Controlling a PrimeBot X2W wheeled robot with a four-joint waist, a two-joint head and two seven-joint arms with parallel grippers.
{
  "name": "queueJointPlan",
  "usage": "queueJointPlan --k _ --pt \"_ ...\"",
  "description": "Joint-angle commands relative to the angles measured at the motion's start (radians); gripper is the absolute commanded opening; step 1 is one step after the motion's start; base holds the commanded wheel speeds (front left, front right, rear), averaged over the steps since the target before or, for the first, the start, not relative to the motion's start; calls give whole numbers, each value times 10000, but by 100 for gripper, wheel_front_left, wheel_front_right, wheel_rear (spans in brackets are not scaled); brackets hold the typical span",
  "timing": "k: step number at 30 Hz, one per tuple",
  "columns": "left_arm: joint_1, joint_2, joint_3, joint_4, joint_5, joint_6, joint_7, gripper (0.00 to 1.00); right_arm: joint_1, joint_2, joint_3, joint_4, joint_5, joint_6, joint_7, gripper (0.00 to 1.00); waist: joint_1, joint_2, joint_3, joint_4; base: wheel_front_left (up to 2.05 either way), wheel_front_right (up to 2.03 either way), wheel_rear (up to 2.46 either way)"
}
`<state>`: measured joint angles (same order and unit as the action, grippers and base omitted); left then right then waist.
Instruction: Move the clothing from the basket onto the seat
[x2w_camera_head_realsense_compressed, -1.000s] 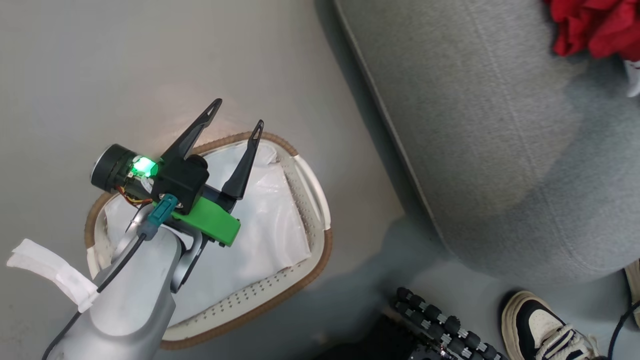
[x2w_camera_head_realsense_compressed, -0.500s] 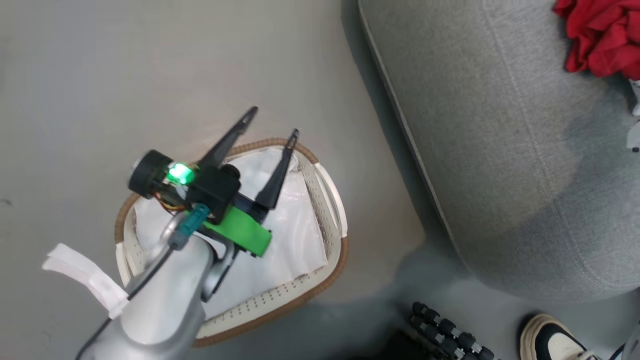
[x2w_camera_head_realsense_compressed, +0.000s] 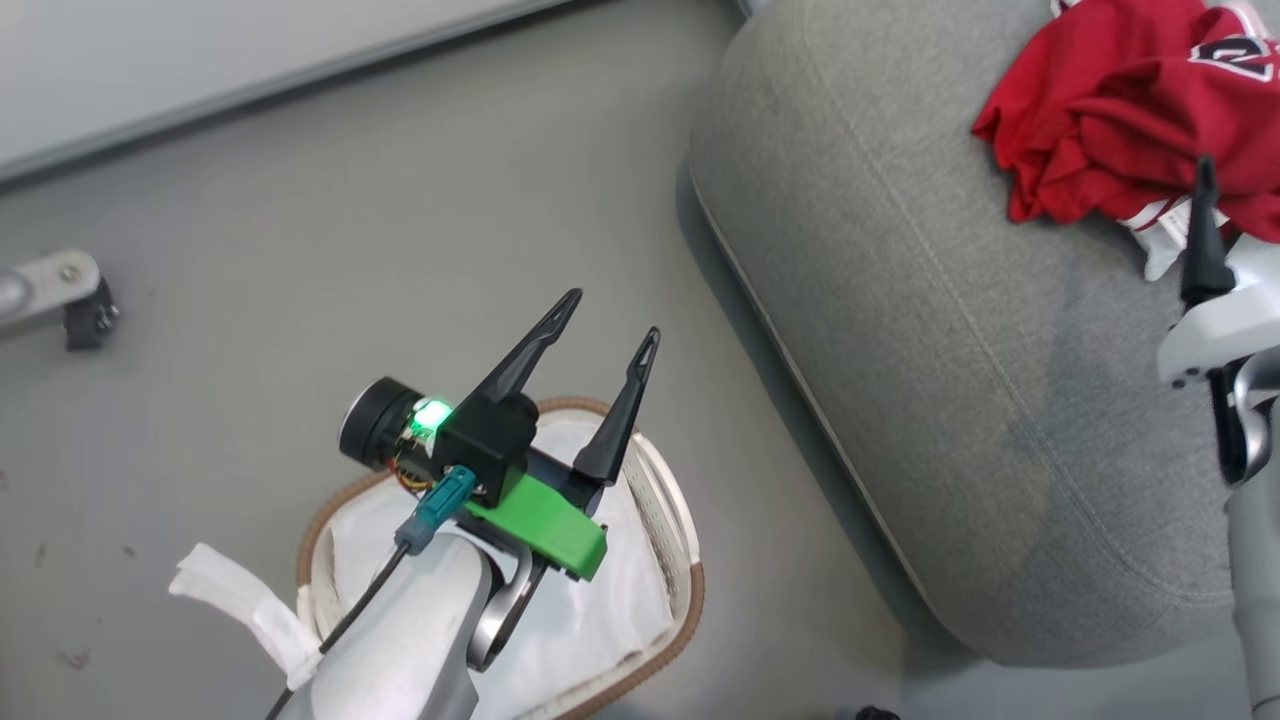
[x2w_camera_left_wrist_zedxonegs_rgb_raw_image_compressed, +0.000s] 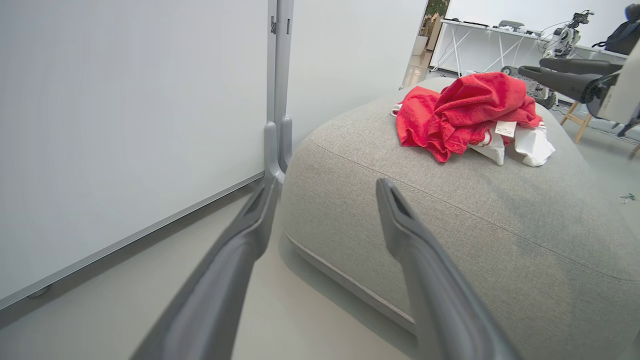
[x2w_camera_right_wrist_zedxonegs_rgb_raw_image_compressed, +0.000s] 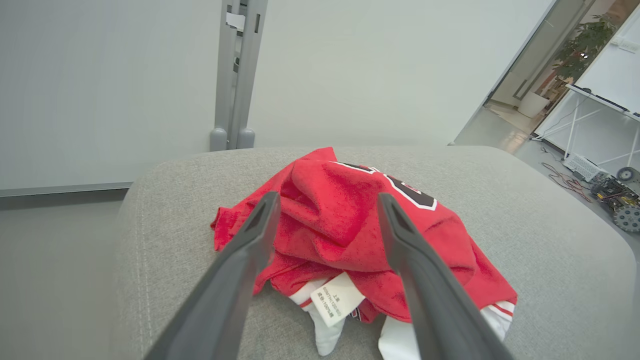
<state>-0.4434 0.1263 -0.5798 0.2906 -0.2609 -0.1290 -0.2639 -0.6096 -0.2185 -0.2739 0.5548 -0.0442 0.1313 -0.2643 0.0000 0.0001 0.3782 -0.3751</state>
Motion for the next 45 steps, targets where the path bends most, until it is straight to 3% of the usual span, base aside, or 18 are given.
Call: queueJointPlan --k 1,11,25,33,44,45 --pt "238 -61 155 17 -52 -31 -7 100 285 8 172 -147 184 -12 -1 100 0 -1 -1114 196 0 0 0" --pt "1408 -356 2056 154 187 171 -7 100 1482 552 1723 -1385 1162 -12 -1 100 0 -1 -1946 1225 0 0 0" --pt "2678 -667 4868 623 673 391 -7 100 2764 1264 2898 -1600 1405 -11 -1 100 0 -1 -2515 2906 0 0 0" --pt "3431 -734 5932 970 804 414 -7 100 3630 1505 3009 -1510 1478 -11 -1 100 0 -1 -2997 3227 0 0 0" --pt "4333 -750 6372 1128 259 186 -7 100 4469 1611 2934 -1346 1619 -11 -1 100 0 -1 -3496 3417 0 0 0" --pt "4239 -755 6362 1152 234 224 0 0 4383 1645 2943 -1315 1519 2 0 0 0 -1 -3459 3379 0 0 0"
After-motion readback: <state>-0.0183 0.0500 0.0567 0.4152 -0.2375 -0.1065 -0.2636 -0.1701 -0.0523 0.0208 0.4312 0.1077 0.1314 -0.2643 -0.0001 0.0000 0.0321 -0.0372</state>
